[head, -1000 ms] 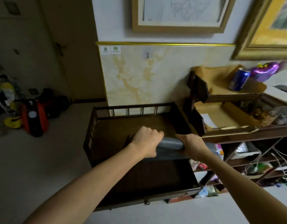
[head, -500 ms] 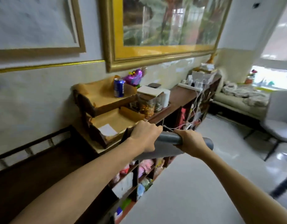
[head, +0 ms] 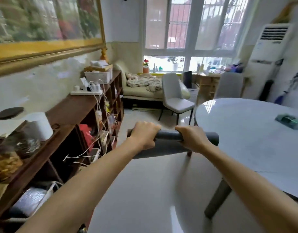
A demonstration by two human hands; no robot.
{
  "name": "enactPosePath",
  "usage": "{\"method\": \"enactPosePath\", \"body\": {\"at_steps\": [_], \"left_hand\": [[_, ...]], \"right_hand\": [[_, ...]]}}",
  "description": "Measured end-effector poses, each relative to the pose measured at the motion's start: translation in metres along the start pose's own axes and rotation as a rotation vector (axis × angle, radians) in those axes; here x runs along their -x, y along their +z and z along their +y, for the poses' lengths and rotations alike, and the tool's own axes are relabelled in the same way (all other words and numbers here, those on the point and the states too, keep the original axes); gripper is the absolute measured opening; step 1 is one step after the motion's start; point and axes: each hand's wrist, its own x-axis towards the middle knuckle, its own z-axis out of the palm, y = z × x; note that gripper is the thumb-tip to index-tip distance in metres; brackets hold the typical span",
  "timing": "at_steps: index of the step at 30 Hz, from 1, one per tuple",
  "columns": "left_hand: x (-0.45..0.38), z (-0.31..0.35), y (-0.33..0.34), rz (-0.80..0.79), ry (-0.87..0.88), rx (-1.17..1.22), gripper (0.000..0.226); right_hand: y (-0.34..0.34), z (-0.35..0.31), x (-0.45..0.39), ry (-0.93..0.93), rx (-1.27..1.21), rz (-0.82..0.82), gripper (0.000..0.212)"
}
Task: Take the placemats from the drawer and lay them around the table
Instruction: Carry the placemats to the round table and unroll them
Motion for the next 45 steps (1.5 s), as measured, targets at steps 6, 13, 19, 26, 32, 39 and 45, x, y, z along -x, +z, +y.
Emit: {"method": "enactPosePath", "body": {"at_steps": [6,13,19,26,32,39,45], "left_hand": [[-0.141,0.055,0.078,-0.023,0.263,0.173,0.017],[-0.309,0.079,0.142,-0.084,0.518,0.327,0.012],[-0.431,0.120,0.148,-0.022,0.754,0.287,0.017],[-0.536,0.210,0.192,-0.026,0.922,0.279,0.021],[-0.628,0.276,0.226,-0.086,0.940,0.289,0.018],[-0.727,0.328,0.262,-0.081,0.919,0.248,0.019],[-0.802,0.369,0.293,-0.037,0.982,0.249,0.018]], "right_hand": [[0.044,0.118,-0.006,0.299,-0.024,-0.018,0.006],[0.073,0.227,-0.064,0.483,0.098,-0.051,0.003],[0.073,0.299,-0.094,0.729,0.107,-0.018,0.010],[0.100,0.408,-0.090,0.909,0.125,-0.074,0.010],[0.129,0.521,-0.108,0.911,0.124,-0.133,0.013],[0.163,0.630,-0.142,0.952,0.104,-0.118,0.017],[0.189,0.698,-0.166,1.064,0.124,-0.091,0.020]]}}
